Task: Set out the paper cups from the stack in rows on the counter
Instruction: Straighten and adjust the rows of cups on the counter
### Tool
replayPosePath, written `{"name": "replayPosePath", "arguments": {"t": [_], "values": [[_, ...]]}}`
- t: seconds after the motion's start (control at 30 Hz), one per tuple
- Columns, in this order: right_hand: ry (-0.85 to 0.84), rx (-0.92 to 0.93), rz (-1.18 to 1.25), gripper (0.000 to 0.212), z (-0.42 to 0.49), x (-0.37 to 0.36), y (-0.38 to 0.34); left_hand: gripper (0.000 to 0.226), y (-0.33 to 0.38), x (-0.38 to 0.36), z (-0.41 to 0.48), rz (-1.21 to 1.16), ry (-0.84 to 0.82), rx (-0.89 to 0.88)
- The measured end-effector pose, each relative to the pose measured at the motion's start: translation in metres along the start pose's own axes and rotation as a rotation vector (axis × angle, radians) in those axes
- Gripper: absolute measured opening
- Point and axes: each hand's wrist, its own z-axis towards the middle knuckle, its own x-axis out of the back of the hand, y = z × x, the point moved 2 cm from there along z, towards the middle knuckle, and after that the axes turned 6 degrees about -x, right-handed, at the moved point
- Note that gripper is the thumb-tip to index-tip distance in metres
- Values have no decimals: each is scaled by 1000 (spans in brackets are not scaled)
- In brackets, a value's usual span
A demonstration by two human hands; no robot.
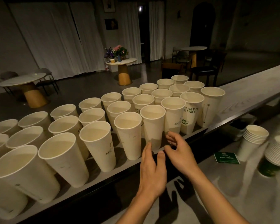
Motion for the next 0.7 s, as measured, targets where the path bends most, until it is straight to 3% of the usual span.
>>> {"name": "replayPosePath", "arguments": {"t": [0.27,0.47,0.6,0.7], "values": [[142,16,39,40,-14,46,-1,63,25,-11,-15,-39,-92,-43],[130,23,12,45,26,69,7,69,39,-49,15,-89,-121,-31],[79,-8,15,51,54,74,14,92,40,-70,40,-61,-66,-33],[15,-24,40,57,70,71,20,92,36,-79,54,-58,-24,-11]]}}
